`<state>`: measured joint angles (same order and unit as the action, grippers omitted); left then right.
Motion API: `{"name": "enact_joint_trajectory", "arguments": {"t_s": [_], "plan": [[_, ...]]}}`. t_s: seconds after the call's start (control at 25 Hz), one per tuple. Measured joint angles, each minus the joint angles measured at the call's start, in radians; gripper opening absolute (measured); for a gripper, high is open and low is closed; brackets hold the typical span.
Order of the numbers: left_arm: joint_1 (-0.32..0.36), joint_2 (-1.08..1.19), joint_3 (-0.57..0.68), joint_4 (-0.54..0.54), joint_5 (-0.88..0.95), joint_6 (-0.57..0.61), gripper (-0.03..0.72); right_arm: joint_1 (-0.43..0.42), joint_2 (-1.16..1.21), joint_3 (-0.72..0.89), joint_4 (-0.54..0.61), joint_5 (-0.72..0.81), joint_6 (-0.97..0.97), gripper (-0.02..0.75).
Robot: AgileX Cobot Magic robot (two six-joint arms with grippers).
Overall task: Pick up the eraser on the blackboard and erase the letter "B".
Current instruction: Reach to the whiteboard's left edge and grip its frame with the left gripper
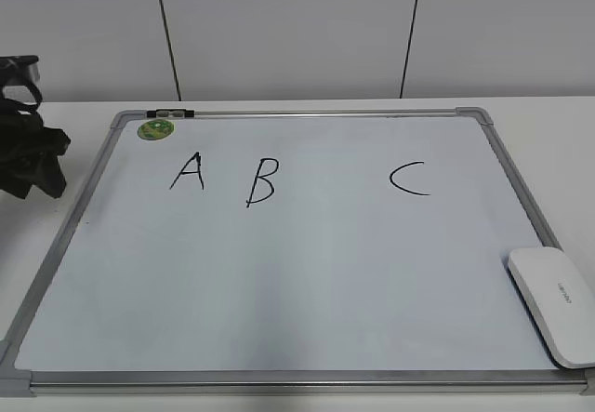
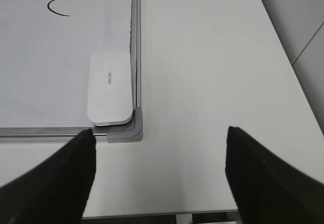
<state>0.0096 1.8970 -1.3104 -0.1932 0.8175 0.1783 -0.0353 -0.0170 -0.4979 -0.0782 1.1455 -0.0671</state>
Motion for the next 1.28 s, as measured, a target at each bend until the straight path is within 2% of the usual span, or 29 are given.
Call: {"name": "enact_joint_trajectory", "arguments": {"t_s": [0.32,0.52,0.72,1.28], "plan": [[0.0,0.17,-0.176,-0.009,0.078,0.004,0.309,0.0,0.0,0.0,0.0,0.0,0.0,0.592],[0.0,0.227,-0.227,-0.012,0.101,0.004,0.292,0.0,0.0,0.0,0.0,0.0,0.0,0.592],[0.008,0.267,-0.252,-0.017,0.121,0.004,0.258,0.0,0.0,0.0,0.0,0.0,0.0,0.592],[0.009,0.294,-0.255,-0.019,0.117,0.004,0.243,0.0,0.0,0.0,0.0,0.0,0.0,0.592]]}}
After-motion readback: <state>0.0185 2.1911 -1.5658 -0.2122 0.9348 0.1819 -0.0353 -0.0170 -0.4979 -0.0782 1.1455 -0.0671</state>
